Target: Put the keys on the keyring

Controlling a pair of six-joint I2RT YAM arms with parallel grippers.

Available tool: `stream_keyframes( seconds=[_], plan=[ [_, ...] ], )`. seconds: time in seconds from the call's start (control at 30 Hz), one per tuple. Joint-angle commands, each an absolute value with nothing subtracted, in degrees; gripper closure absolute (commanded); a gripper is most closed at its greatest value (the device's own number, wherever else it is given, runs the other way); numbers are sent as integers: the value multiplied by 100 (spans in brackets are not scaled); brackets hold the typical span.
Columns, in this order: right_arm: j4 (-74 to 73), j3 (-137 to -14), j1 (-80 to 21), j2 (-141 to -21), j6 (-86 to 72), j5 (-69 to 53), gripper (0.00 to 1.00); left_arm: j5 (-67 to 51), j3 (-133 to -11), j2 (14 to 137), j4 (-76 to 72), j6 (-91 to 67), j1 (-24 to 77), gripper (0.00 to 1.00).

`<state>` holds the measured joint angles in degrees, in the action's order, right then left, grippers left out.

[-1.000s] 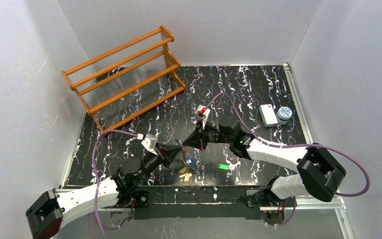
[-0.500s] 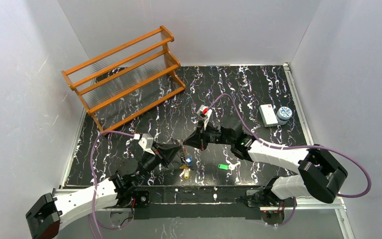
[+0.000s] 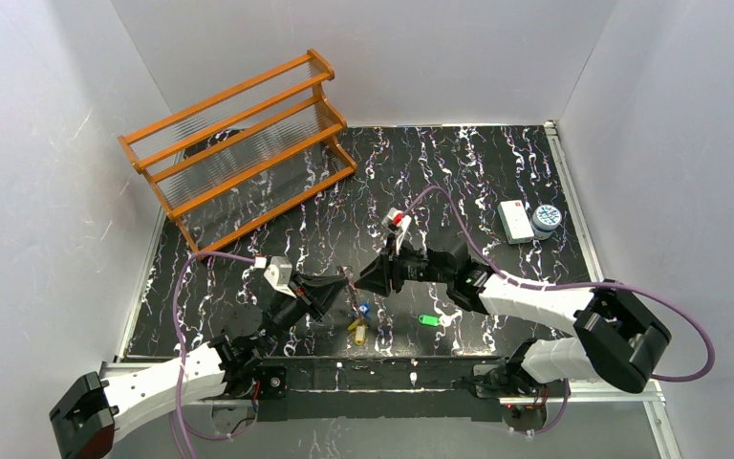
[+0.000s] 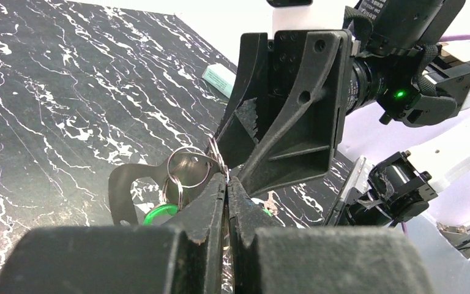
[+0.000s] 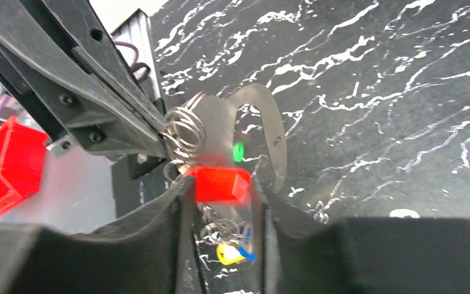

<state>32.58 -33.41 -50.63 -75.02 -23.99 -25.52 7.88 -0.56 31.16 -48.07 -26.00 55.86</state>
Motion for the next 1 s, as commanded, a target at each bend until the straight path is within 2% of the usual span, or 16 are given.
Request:
stream_keyframes(
  seconds=[0.0,0.1,0.33,0.47,0.7,0.87,0.97],
  plan=[
    [3294,-3197,-5036,-6967,-2254,-2303,44,721,264,3032,-5300,-2464,5601,100],
    [3246,-3124,-5036,-6628,-2112,-2161,33,699,264,3032,-5300,-2408,5601,100],
    [3156,-3066,-5036,-6089,-1766,-1891,21,429,208,3040,-5300,-2091,5606,100],
    [3251,-3093,-5036,-6056,-1425,-2108,24,109,176,3062,-5300,-1807,5603,100],
    [4063,-2813,-5029,-6318,-647,-3480,25,-520,112,3202,-5291,-1351,5604,100],
    [4229,-2857,-5035,-6592,-386,-4314,40,-650,34,3437,-5291,-1335,5599,100],
    [4451,-2759,-5036,-6639,-290,-4452,42,-698,11,3568,-5293,-1310,5599,100]
  ],
)
